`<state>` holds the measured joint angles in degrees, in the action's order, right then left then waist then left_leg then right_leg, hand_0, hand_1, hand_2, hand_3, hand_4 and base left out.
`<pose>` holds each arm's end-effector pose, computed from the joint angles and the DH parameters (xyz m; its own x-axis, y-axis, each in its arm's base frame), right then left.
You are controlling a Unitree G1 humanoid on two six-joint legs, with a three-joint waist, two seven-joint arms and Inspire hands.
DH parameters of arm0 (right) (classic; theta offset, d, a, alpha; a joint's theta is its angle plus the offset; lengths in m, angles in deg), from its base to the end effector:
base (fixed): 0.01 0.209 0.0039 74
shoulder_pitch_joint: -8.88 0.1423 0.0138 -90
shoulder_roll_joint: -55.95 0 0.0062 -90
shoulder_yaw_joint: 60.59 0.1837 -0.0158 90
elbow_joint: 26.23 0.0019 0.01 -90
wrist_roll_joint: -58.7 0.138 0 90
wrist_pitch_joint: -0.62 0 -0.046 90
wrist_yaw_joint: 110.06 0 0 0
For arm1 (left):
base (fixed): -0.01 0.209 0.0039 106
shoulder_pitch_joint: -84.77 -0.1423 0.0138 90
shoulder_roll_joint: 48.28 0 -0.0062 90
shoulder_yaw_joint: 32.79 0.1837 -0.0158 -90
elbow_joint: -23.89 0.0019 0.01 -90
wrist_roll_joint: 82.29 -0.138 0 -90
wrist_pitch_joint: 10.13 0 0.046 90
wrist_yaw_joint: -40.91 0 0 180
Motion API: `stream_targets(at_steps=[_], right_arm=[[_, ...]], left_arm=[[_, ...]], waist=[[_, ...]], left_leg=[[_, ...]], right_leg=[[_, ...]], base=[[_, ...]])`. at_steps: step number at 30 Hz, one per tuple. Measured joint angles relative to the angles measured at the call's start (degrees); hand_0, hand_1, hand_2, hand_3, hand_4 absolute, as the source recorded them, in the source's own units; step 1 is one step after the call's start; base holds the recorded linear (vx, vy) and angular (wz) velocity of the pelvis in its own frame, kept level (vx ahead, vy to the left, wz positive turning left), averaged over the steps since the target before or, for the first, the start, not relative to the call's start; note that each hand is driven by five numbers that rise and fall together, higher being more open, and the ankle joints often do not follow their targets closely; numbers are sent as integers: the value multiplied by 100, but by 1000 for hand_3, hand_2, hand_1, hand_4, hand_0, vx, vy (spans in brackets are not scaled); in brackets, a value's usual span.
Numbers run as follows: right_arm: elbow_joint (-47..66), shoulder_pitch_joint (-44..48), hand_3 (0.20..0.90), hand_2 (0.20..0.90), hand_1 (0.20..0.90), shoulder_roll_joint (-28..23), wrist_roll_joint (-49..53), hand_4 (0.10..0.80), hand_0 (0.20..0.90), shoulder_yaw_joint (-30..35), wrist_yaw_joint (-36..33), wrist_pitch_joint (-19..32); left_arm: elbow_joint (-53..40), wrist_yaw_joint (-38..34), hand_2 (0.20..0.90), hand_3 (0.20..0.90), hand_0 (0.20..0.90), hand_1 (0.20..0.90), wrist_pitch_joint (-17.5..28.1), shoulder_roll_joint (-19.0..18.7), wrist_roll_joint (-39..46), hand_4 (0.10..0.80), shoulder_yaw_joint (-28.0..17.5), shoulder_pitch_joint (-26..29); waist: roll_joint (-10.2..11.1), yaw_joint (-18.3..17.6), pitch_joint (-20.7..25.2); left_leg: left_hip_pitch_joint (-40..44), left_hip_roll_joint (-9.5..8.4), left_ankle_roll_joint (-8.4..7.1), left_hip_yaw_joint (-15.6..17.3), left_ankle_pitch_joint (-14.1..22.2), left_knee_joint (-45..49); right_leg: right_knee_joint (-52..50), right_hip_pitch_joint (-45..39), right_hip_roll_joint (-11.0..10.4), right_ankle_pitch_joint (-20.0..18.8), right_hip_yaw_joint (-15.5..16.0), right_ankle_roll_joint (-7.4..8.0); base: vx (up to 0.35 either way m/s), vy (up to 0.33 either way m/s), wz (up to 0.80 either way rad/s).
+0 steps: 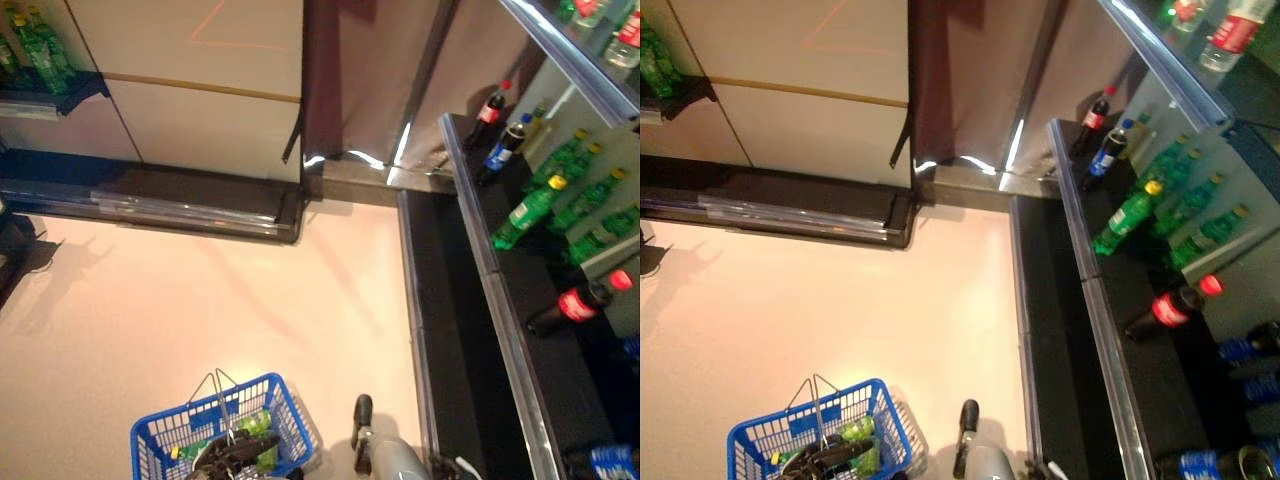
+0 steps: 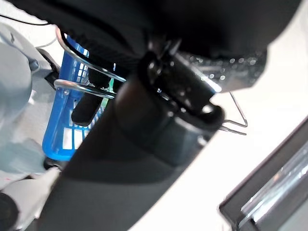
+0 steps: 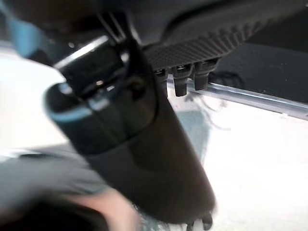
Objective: Pick up the drink and place into the basket.
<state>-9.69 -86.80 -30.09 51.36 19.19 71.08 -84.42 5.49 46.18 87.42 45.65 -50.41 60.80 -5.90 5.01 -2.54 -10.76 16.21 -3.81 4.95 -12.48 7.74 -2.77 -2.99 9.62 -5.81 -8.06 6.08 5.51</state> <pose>0.0282 -0.2138 -0.1236 0.2591 -0.1099 -0.9596 -0.2975 0.9361 -0.1875 0.0689 0.2228 -0.1158 0.4513 0.1497 -0.8797 -0.4097 0.9105 -0.0552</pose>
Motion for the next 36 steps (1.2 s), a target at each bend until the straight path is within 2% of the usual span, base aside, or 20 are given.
stream_targets(at_steps=[1,2,4,5,6,7,8,11,12,14,15,17,21,24,27,28,30,31,33,36], right_arm=[[0,8,900,900,900,-11,0,800,900,1,-2,-64],[2,50,900,900,900,-25,1,800,900,5,-1,-122],[119,307,900,900,900,-87,-8,800,900,2,-1,-78],[137,407,900,900,900,-155,-146,800,900,-91,-7,-58],[129,465,900,900,900,-213,-167,800,900,-142,-1,-68],[132,451,900,900,900,-229,-159,800,900,-102,-12,-64],[128,448,900,900,900,-250,-152,800,900,-90,-17,-64],[184,578,900,900,900,-358,-151,800,900,-100,-25,-57],[244,644,900,900,900,-394,-151,800,900,-98,-30,-55],[247,636,900,900,900,-394,-151,800,900,-99,-30,-61],[243,614,900,900,900,-422,-150,800,900,-95,-39,-62],[223,537,900,900,900,-358,-151,800,900,-134,-77,-103],[188,465,900,900,900,-350,-156,800,900,-142,-86,-113],[130,484,900,900,900,-343,-168,800,900,-156,-76,-115],[54,494,900,900,900,-429,-182,800,900,-130,-80,-130],[4,474,900,900,900,-432,-194,800,900,-131,-76,-131],[-33,478,900,900,900,-417,-250,800,900,-138,-71,-135],[-23,483,900,900,900,-364,-257,800,900,-140,-61,-128],[-27,492,900,900,900,-225,-252,800,900,-136,-48,-114],[-10,547,900,900,900,-233,-214,800,900,-93,-45,-60]], left_arm=[[26,-1,300,200,300,300,-2,40,-8,100,-3,-2],[24,36,300,200,300,300,0,77,-14,100,-1,-11],[27,37,300,200,300,300,4,85,-12,100,-151,-18],[33,13,300,200,300,300,23,114,9,100,-268,33],[31,-52,300,200,300,300,20,95,68,100,-451,139],[-61,-41,300,200,300,300,57,0,109,100,-507,158],[-152,4,300,200,300,300,63,-63,104,100,-465,164],[-374,81,300,200,300,300,62,8,99,100,-380,188],[-374,98,300,200,300,300,59,80,102,100,-274,197],[-374,102,300,200,300,300,33,151,102,100,-183,216],[-386,104,300,200,300,300,33,225,102,100,-177,218],[-446,93,300,200,300,300,25,222,101,100,-174,123],[-559,91,300,200,300,300,29,196,101,100,-239,136],[-569,119,300,200,300,300,49,224,102,100,-261,151],[-547,146,300,200,300,300,67,241,108,100,-254,122],[-537,165,300,200,300,300,71,239,107,100,-255,81],[-532,166,300,200,300,300,69,220,110,100,-282,45],[-533,165,300,200,300,300,68,173,108,100,-312,46],[-527,162,300,200,300,300,42,62,96,100,-425,52],[-453,154,300,200,300,300,0,8,96,100,-437,128]], waist=[[-80,-64,-8],[-167,-60,25],[-170,139,38],[-96,208,57],[-34,296,60],[30,347,81],[57,390,89],[27,416,106],[-57,382,110],[-196,360,181],[-359,392,206],[-371,439,298],[-337,430,313],[-233,591,208],[-477,580,180],[-461,638,204],[-380,730,182],[-284,729,125],[-56,729,72],[-50,739,23]], left_leg=[[46,67,-26,32,63,85],[29,118,-202,286,115,354],[-468,76,-688,853,215,1613],[-915,24,-968,1107,224,2623],[-1314,87,-1238,1273,31,3351],[-1449,277,-1160,1628,106,3535],[-1472,405,-1154,1789,105,3406],[-1559,636,-1134,1995,79,2250],[-1583,721,-928,2068,-107,1470],[-1600,817,-838,2257,-406,692],[-1600,922,-813,2303,-787,502],[-1523,850,-718,2489,-882,374],[-1380,724,-712,2481,-897,342],[-1880,780,-1100,2584,-531,1474],[-1932,1094,-1132,2469,-850,751],[-1894,1069,-1133,2371,-979,651],[-1631,903,-831,2313,-1097,365],[-1548,839,-762,2351,-1134,305],[-1526,722,-694,2405,-1028,358],[-1361,808,-651,2373,-1017,146]], right_leg=[[-60,-83,45,-16,28,-108],[-65,-244,102,53,120,-398],[105,-512,220,85,227,-571],[175,-602,99,150,415,-662],[330,-813,65,177,448,-700],[522,-1049,62,197,479,-730],[621,-1200,62,248,475,-793],[811,-1425,64,336,542,-740],[823,-1455,74,386,611,-664],[817,-1418,144,461,640,-535],[805,-1417,219,480,632,-470],[706,-1472,202,615,645,-291],[825,-1688,135,724,629,-310],[792,-1876,-3,823,585,-386],[822,-2063,243,1005,545,-418],[819,-2077,244,1037,394,-398],[730,-2057,136,1118,168,-284],[628,-2036,113,1138,171,-197],[458,-2002,32,1213,149,-148],[-852,-1339,70,1383,-38,26]], base=[[185,-131,120],[202,-209,69],[193,-224,12],[107,-127,-1],[136,-124,21],[114,-76,30],[144,-52,32],[142,21,14],[185,89,12],[197,84,10],[222,78,-13],[236,87,-15],[265,104,5],[330,135,-6],[401,176,1],[342,183,-37],[349,194,-43],[327,168,-21],[316,182,-10],[232,179,-12]])
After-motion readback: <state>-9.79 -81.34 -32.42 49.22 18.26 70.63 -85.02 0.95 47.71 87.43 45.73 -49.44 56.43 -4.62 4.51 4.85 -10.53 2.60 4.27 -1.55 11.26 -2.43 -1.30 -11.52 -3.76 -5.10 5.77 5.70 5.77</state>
